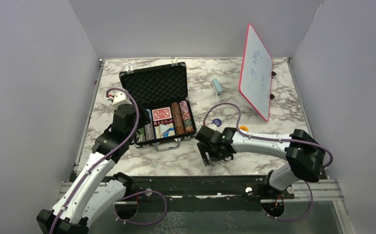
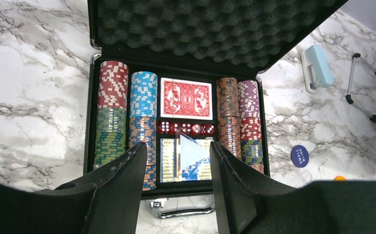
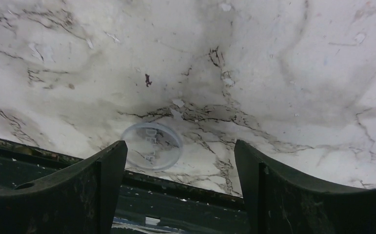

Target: Pack up texas hold em set

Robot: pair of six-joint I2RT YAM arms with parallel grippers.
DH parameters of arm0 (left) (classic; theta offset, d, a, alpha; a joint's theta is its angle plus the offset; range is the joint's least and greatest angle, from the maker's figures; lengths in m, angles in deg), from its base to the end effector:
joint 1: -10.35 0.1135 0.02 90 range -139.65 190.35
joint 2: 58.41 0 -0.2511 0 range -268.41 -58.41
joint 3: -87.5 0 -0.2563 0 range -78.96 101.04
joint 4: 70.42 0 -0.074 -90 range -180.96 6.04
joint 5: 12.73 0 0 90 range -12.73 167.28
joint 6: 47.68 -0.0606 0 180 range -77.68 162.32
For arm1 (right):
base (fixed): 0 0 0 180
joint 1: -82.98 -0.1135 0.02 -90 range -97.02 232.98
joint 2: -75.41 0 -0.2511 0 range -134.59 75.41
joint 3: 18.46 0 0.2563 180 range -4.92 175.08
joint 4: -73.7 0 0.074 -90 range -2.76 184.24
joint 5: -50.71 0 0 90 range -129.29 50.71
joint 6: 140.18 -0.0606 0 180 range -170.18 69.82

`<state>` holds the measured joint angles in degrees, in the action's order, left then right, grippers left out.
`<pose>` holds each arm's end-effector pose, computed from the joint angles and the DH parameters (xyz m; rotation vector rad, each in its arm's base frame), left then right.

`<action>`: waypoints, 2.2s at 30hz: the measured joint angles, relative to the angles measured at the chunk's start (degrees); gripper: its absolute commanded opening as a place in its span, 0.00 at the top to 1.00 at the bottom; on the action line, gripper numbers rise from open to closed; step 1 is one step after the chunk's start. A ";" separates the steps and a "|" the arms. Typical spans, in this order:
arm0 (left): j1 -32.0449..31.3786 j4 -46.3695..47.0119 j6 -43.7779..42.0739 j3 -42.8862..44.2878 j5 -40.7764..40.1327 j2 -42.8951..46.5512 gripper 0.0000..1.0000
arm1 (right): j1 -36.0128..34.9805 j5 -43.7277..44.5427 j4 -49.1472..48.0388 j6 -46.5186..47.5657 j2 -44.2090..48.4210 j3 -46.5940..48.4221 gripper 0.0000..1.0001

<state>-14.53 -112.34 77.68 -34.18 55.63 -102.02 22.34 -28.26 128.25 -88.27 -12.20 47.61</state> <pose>0.1927 -0.0647 0.2922 -0.4165 1.9778 -0.2829 0.1474 0.2384 0.1407 -0.5220 2.7890 0.0842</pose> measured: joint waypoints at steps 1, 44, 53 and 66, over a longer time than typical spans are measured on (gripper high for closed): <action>0.00 0.04 0.11 -0.17 0.15 -0.02 0.47 | 0.00 -0.15 0.02 -0.04 0.00 -0.13 0.17; 0.00 -0.28 -0.98 -0.24 0.33 0.26 0.46 | -3.58 6.75 -2.58 -0.66 -5.03 17.73 0.52; 0.00 -1.81 -2.80 3.93 -2.38 2.86 0.45 | -1.95 9.88 -10.10 7.69 -24.11 42.99 0.51; 0.00 -6.84 -5.01 4.50 -7.37 5.38 0.42 | 4.74 7.98 -12.07 14.10 -44.50 63.56 0.49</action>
<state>-14.53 -119.18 72.67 -29.68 48.26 -96.65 27.08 -20.29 116.19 -74.17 -56.71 111.17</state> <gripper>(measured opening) 0.574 0.511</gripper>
